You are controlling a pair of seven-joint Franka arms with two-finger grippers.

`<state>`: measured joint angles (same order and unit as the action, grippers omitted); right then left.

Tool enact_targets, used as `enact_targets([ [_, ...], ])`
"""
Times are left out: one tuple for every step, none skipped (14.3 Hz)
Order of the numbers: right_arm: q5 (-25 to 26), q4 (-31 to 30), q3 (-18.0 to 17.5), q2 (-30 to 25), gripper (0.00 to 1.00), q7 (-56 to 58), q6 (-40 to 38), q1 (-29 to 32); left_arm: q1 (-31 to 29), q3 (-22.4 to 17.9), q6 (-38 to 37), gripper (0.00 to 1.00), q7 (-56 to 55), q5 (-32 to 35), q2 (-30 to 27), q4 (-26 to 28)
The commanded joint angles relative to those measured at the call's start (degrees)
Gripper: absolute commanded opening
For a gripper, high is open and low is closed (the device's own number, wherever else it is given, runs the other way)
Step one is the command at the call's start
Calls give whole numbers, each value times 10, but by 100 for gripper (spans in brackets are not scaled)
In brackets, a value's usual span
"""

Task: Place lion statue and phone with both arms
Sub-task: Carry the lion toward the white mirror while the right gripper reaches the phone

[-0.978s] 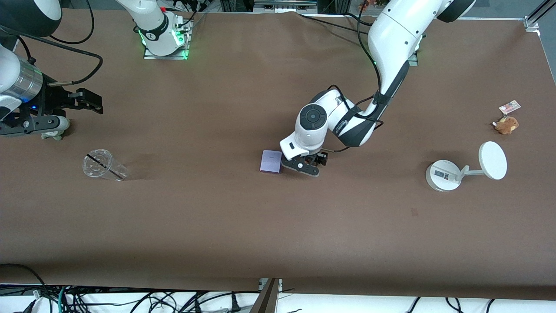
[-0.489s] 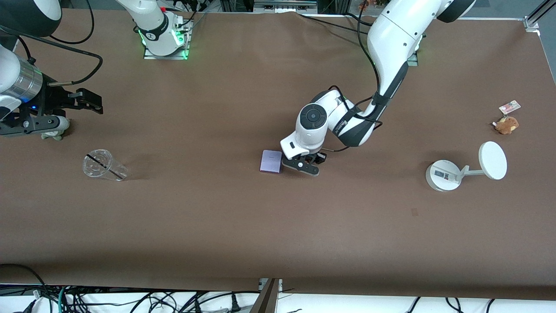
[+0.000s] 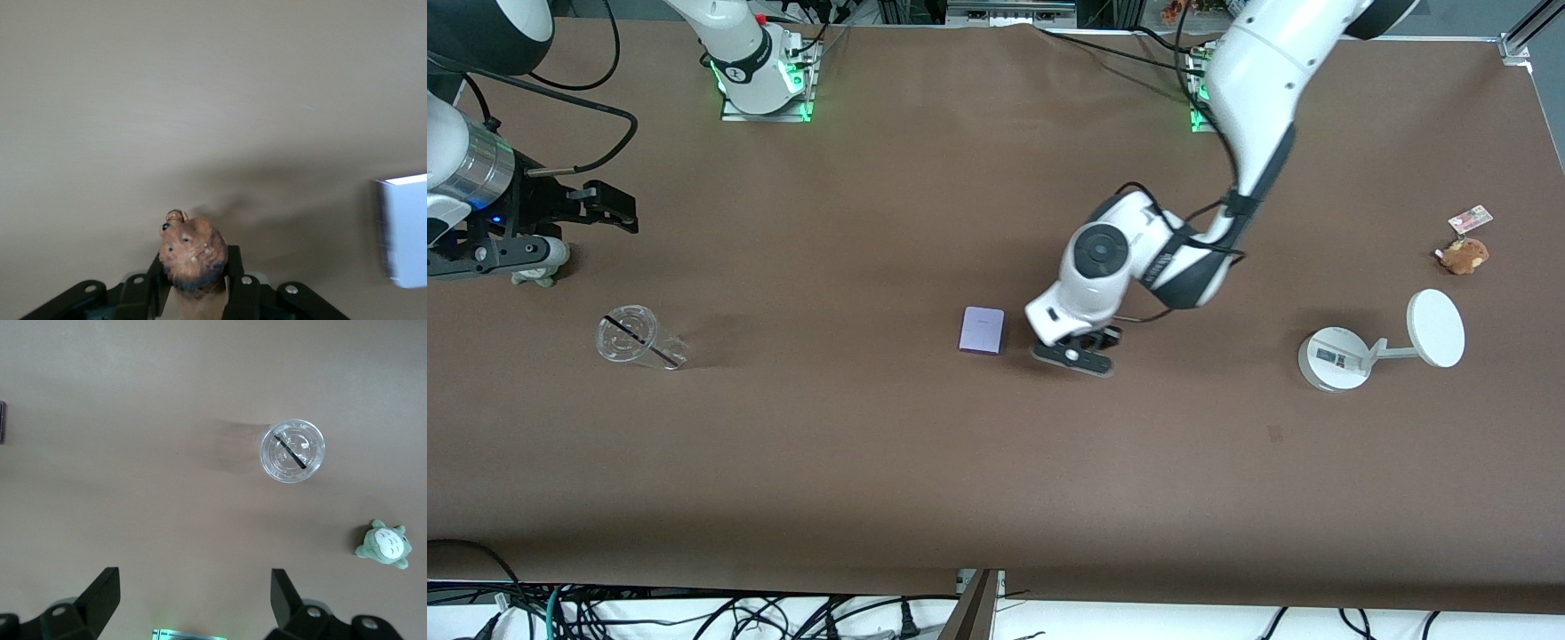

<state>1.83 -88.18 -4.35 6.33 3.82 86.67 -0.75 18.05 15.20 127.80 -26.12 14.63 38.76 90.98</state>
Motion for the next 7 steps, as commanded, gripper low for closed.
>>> enact_targets([
  [-9,12,-7,4,100,-4,-4,-8,-73,9,-71,18,72,7,-59,9],
  [-9,13,-7,8,100,-4,-3,-17,-100,9,-94,18,97,7,-69,9],
  [-10,13,-7,11,100,-4,-1,-30,-125,9,-111,18,114,7,-77,10],
  [-10,13,-7,16,100,-4,10,-44,-143,8,-120,18,124,7,-82,12],
  [-17,11,-7,20,100,-15,28,-58,-159,8,-124,18,129,7,-83,17],
  [-31,12,-7,32,100,-43,40,-71,-176,8,-122,18,133,7,-81,20],
  [-45,12,-7,41,100,-78,57,-86,-187,8,-118,18,140,8,-76,27],
])
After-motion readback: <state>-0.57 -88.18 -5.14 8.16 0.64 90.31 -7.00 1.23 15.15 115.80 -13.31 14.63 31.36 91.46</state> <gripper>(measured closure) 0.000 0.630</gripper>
